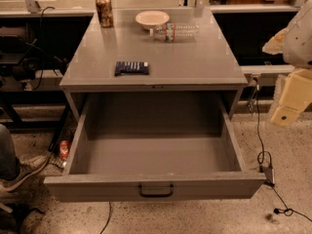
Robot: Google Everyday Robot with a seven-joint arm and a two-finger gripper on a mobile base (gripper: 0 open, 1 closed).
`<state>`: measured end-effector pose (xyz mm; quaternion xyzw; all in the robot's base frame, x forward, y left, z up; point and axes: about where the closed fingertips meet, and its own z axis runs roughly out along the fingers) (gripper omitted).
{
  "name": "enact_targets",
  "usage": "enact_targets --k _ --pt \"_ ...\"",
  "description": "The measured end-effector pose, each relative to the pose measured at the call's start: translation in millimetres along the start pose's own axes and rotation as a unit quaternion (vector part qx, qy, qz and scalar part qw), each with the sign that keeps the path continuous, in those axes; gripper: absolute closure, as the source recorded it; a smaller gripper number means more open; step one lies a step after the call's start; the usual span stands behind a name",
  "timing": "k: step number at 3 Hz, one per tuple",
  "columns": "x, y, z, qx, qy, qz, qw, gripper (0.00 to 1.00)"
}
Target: Place rxbar blueberry into top drawer
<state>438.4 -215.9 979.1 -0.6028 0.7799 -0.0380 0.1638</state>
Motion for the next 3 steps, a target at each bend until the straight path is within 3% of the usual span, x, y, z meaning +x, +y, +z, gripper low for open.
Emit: enact_targets --k 1,3 --pt "-3 -4 3 0.002 -0.005 0.003 1.0 0.0" --pt "-46 -50 53 0.012 -0.068 0.05 0.9964 0.0"
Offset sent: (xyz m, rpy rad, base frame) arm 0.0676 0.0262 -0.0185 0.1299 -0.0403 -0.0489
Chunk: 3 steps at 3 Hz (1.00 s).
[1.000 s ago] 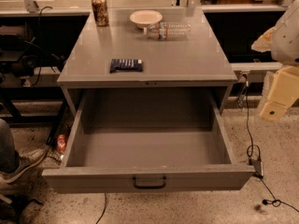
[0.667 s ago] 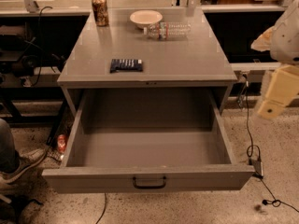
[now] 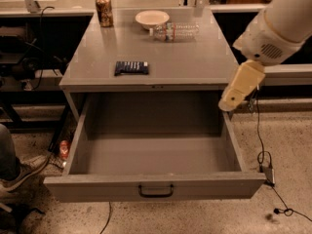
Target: Place rxbar blueberry into top drawer
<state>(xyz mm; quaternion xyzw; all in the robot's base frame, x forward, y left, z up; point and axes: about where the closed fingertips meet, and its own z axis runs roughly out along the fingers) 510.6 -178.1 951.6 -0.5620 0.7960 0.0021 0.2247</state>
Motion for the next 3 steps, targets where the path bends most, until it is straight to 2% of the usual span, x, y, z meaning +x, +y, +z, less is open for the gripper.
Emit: enact_targets --k 1,2,3 --pt "-26 -25 35 -0.001 -0.075 0.059 0.9955 0.0" --pt "-26 -25 35 -0.001 -0.075 0.059 0.9955 0.0" --pt "-70 -41 47 -0.004 -0.127 0.016 0.9918 0.0"
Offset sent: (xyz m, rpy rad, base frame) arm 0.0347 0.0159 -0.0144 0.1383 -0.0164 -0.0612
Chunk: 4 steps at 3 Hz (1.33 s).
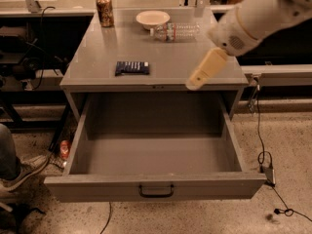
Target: Place rxbar blueberry into top drawer
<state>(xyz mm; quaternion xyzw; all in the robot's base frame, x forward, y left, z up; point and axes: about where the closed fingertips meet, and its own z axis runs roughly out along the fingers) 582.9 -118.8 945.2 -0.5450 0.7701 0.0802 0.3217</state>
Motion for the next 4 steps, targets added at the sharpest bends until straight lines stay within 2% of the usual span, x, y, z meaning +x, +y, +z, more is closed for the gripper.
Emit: enact_targets --k 1,2,3,4 --pt "-52 -23 34 -0.017 -0.049 -0.056 0.9971 0.0" --pt "-94 -42 75 -0.038 -0.063 -0.084 0.9937 0.0" --pt "-113 -52 118 -0.066 -0.065 -0.079 0.9925 0.0" --pt "-119 -57 154 -0.094 -0.07 -0.069 0.9907 0.0"
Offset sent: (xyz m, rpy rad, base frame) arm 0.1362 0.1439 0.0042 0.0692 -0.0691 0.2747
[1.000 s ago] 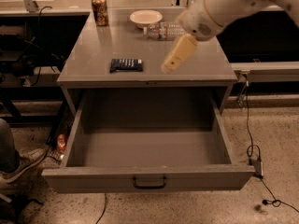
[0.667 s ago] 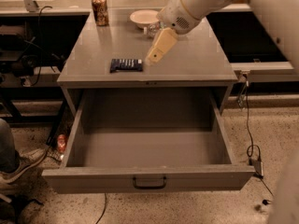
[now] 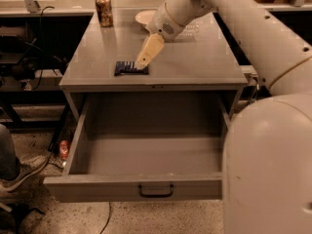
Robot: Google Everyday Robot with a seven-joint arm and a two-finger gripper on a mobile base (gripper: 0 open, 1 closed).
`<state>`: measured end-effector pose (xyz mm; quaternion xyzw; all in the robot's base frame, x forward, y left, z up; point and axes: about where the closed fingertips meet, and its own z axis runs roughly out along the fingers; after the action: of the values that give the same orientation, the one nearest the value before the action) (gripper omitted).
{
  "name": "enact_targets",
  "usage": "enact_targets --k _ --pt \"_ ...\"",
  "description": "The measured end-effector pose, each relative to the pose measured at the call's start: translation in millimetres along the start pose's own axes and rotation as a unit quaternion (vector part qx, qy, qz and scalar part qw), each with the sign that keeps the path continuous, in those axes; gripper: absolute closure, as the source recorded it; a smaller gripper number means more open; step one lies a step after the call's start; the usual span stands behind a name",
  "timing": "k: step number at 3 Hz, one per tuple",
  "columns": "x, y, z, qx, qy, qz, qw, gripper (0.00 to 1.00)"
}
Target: Place rxbar blueberry into top drawer
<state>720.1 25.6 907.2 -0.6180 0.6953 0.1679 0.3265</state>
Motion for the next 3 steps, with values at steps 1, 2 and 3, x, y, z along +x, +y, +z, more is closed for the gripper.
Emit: enact_targets --k 1,2,3 --pt "6 -8 24 -0.015 -0.008 0.015 0.9997 0.0" --pt "9 -15 44 -0.023 -0.017 0.027 0.9992 0.0" --pt "9 -18 84 -0.036 -0.027 0.036 0.9984 0.0"
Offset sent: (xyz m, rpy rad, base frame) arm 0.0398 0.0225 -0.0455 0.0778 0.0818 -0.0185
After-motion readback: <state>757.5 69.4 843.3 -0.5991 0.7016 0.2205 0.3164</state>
